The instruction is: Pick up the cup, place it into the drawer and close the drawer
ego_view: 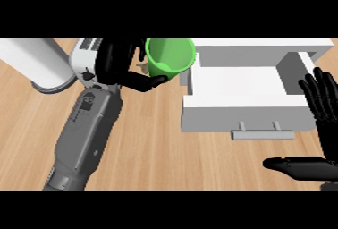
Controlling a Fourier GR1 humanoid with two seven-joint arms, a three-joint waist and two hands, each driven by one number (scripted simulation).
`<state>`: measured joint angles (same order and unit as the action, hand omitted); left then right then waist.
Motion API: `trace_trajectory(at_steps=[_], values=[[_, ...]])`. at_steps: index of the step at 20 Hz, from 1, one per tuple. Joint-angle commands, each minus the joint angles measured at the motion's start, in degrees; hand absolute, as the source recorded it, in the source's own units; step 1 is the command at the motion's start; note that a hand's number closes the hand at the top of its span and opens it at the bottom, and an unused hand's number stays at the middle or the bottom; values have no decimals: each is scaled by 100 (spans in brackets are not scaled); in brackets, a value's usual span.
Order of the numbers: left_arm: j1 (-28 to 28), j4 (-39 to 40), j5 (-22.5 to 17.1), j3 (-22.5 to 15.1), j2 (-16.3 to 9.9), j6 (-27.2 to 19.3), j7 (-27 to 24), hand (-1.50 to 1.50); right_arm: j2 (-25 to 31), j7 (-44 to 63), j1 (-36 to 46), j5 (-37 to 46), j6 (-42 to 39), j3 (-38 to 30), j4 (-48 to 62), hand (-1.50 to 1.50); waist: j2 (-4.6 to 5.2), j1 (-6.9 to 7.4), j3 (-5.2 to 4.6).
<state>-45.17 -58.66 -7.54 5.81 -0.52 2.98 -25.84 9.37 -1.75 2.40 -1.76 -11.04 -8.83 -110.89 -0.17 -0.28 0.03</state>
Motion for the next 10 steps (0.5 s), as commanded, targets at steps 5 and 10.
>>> trace_trajectory(at_steps=[5,10], values=[[-1351,551,-255,-913,51,-1346,782,150,153,221,403,-188,-61,-165,115,-150,28,-105,-2],[-1905,1305,-778,-1003,52,-1406,1083,150,-14,74,236,0,1,-3,200,-150,36,-117,-2]])
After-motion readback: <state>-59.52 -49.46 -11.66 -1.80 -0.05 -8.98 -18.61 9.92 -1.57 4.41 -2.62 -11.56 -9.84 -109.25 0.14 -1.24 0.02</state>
